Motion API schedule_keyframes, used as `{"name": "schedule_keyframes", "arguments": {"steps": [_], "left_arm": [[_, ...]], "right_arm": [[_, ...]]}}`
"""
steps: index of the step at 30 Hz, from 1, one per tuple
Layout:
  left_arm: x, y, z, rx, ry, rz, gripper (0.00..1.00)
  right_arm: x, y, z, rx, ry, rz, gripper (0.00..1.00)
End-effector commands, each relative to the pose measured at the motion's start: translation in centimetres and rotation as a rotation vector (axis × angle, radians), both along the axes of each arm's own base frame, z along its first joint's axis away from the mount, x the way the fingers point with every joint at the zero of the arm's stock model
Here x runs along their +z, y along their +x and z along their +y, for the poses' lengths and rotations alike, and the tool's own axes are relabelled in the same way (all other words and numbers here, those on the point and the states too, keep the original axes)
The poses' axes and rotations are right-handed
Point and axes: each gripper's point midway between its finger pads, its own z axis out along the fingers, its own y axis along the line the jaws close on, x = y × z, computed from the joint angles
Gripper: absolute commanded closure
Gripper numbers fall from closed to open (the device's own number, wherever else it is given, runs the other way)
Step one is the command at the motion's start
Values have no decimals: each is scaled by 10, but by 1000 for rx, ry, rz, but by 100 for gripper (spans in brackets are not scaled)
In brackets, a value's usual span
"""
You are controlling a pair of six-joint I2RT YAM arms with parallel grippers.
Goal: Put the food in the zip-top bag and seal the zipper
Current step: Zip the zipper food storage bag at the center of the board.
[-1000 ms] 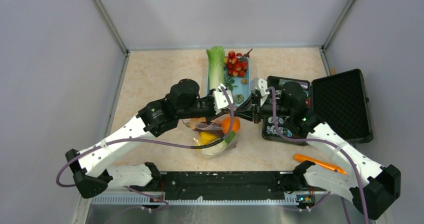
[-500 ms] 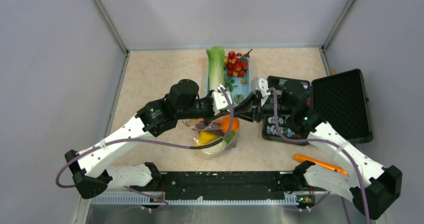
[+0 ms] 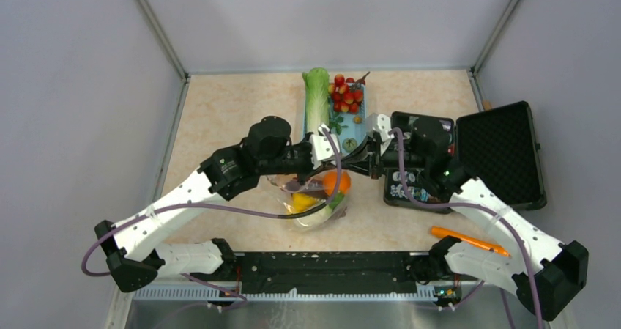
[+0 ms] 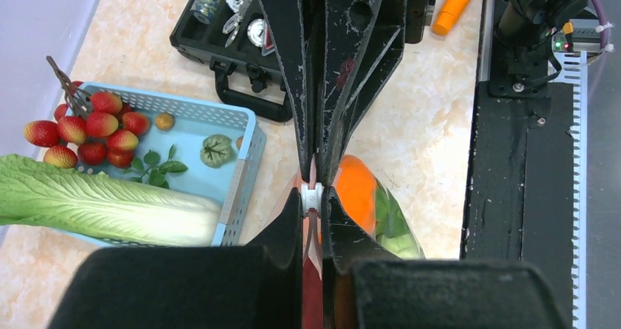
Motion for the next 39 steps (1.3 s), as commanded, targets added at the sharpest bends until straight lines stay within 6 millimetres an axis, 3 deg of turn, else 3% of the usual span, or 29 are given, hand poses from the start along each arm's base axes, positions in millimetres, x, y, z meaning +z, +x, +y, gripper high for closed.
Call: {"name": "schedule_keyframes", "arguments": {"steps": [1,5,10,32,39], "left_arm": [[13,1,-3,-6,-40,-15,100],[14,3,-3,18,-48,2,100],[10,2,0,43,-59,19,100],[1,13,37,162,43,-66,100],[7,11,38,152,32,-74,100]], "right_arm": [[28,-4,8,-52,62,-77,100],[20,9,16,-230,14,-107,100],[28,23,14,-403,99,-127,100],[40,20,14,-419,141,-167,100],[41,22,13,-430,135,-167,100]]}}
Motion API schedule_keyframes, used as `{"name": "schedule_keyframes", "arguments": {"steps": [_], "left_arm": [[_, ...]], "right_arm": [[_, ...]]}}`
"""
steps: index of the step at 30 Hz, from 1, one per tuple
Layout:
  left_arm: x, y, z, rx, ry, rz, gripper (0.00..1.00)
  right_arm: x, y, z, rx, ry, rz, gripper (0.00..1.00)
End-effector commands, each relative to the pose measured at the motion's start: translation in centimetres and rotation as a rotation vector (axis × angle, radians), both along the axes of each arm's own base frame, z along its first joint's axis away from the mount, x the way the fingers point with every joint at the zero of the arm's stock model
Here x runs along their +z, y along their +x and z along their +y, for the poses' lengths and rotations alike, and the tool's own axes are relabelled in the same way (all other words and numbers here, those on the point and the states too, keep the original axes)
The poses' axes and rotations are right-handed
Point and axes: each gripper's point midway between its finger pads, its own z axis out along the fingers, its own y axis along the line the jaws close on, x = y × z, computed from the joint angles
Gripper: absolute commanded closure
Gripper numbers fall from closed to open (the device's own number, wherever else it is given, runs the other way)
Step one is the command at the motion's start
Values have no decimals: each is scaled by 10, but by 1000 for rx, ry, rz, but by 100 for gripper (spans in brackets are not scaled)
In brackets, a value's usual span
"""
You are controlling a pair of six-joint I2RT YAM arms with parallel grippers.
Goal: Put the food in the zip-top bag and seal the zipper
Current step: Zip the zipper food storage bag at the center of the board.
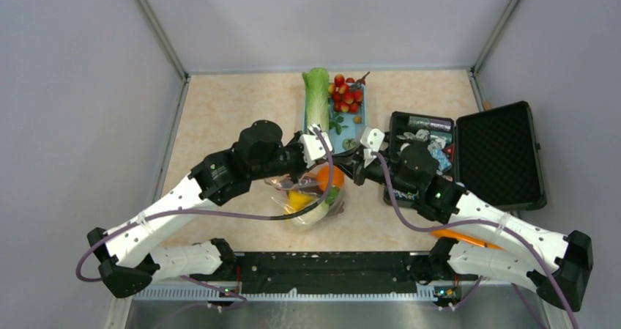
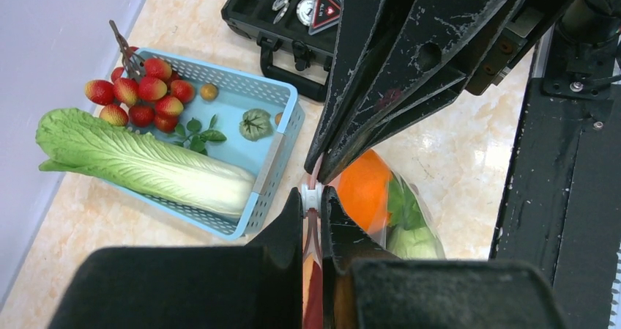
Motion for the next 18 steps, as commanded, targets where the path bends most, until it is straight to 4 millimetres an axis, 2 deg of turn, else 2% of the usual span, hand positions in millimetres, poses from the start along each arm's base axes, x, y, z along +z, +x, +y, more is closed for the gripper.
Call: {"name": "schedule_keyframes", "arguments": {"steps": [1,10,13,18], "left_arm": [[2,-4,14,19,19,-14,100],[3,-7,16,10,17,-13,100],[6,-10,14,-6,3,-14,100],[7,-10,14,-4,-3,-14,100]], "right_arm": [[38,4,-6,-44,78,-63,100],[37,3,-3,-25,75,-55,100],[36,-5,2,29,64,-58,100],[34,-3,2,17,53,-53,100]]}}
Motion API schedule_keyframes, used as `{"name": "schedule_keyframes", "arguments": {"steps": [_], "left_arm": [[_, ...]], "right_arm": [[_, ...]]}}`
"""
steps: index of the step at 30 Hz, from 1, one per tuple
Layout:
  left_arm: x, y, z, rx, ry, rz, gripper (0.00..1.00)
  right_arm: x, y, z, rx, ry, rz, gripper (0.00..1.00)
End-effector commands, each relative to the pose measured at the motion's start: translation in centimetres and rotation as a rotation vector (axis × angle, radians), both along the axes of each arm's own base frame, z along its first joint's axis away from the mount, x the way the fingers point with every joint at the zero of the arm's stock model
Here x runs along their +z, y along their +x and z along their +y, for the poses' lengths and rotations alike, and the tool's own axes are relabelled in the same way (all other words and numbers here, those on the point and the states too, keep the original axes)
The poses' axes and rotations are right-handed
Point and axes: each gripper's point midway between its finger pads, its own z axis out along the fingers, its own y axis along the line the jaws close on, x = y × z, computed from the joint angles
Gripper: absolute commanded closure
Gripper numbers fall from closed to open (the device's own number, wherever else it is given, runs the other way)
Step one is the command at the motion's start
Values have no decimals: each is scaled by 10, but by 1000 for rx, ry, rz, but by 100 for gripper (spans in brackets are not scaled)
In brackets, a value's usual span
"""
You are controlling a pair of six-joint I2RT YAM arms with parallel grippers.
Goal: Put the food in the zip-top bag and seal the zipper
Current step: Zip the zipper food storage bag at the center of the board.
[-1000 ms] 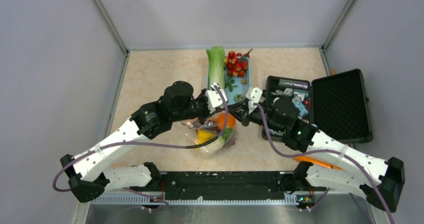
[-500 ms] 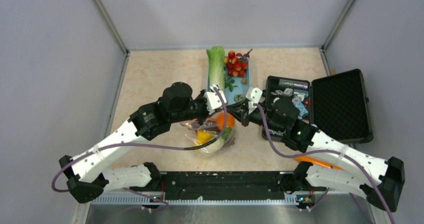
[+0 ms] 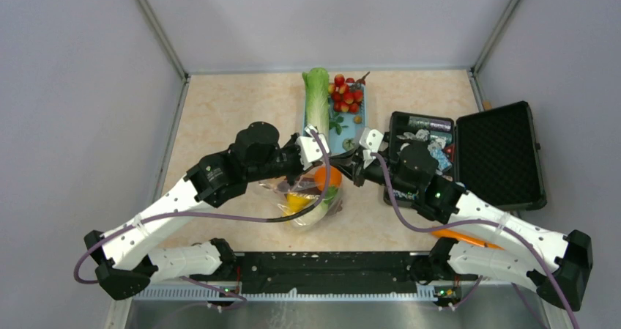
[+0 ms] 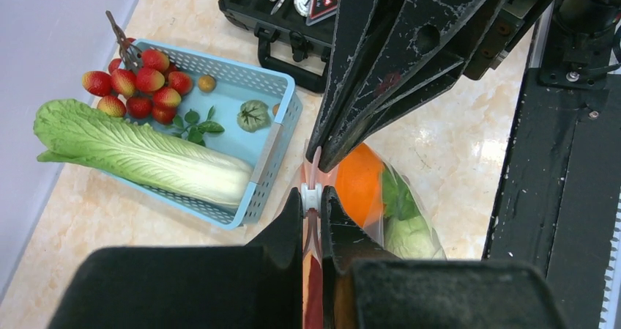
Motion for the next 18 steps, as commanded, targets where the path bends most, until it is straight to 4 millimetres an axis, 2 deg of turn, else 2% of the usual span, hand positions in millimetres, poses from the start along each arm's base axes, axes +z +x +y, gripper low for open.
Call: {"name": "schedule_keyframes", "arguments": {"steps": [1,2,3,5,7,10,18], "left_arm": [[9,-5,6,-8,-19,-23,100],[10,-5,5,-12,-25,-25,100],[12,-6,4,-20,-31,-26,100],[14,-8,0,-40,-40,-22,100],[16,-11,-4,-64,-45,-14,100],[17,-15,-8,-95,-45,1,100],[20,-16,-5,-94,-44,-11,100]], "right_arm": [[35,-2,0,10,51,-59,100],[35,-5,2,31,45,-61,100],[33,-8,4,55,32,-59,96],[30,-13,9,102,-8,-58,71],[27,-13,13,122,-50,-54,60],[22,-14,17,156,-105,-60,59],[8,-16,12,177,-209,-64,66]]}}
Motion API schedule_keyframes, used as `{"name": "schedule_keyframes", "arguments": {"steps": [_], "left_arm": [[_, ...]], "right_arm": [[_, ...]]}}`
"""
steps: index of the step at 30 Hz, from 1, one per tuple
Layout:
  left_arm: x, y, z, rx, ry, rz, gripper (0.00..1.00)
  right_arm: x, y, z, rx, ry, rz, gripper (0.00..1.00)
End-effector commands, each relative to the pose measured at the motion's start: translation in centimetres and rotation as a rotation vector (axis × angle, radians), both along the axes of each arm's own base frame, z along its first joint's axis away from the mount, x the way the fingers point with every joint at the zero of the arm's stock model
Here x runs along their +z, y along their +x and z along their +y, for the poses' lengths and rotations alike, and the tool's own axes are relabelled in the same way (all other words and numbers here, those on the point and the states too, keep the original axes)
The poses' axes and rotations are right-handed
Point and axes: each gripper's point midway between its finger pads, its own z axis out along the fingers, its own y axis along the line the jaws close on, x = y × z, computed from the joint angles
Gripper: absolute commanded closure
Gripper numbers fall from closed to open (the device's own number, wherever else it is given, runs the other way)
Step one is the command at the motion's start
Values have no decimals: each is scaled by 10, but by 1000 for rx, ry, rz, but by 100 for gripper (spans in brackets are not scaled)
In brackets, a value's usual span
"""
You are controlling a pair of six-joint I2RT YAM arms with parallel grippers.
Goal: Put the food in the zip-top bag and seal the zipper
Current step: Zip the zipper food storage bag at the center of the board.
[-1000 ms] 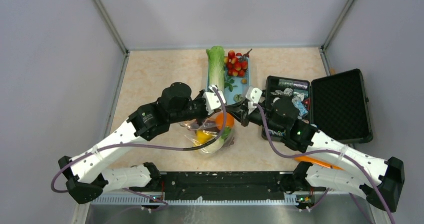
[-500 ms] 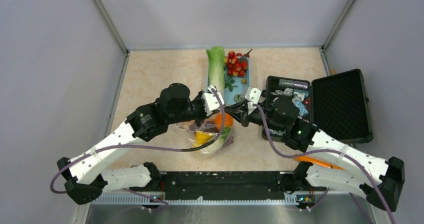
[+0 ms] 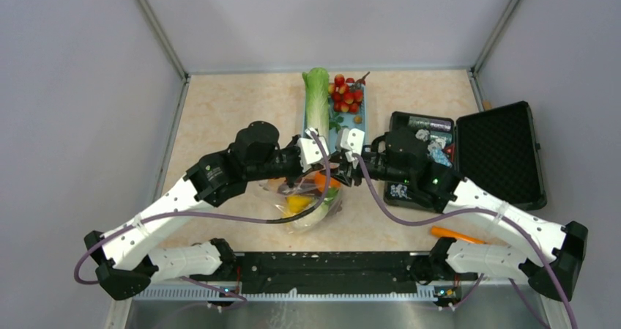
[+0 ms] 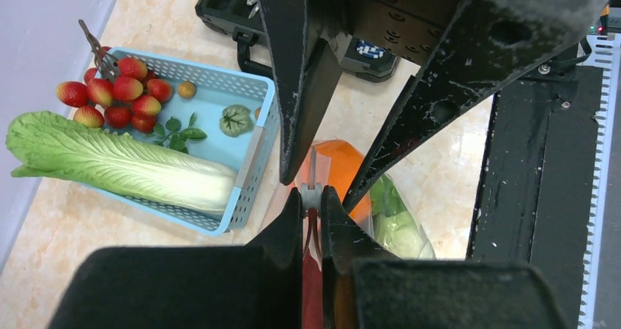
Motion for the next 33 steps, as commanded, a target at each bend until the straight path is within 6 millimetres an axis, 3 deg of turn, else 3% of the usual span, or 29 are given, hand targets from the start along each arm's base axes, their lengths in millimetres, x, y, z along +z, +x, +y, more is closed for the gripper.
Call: {"name": "schedule_keyframes", "arguments": {"steps": [1,10,15,19,22,26,33], "left_arm": [[22,-6,-1,-37,-45,-36,100],[18,-10,-6,-68,-31,-7,100],[17,-10,-5,-66,-28,-1,100],[18,-10,-4,-62,-29,-6,100],[18,-10,-4,-61,-29,-8,100],[15,-6,1,-27,-15,-12,100],[1,4,17,55,41,-38,100]], "right_arm": [[12,-5,-5,28,-27,-52,67],[19,2,0,35,-65,-84,85],[19,0,4,64,-83,-81,85],[17,1,5,65,-90,-90,100],[21,3,6,50,-62,-87,100],[28,32,-10,-172,-12,-65,100],[25,34,-14,-227,37,-2,100]]}}
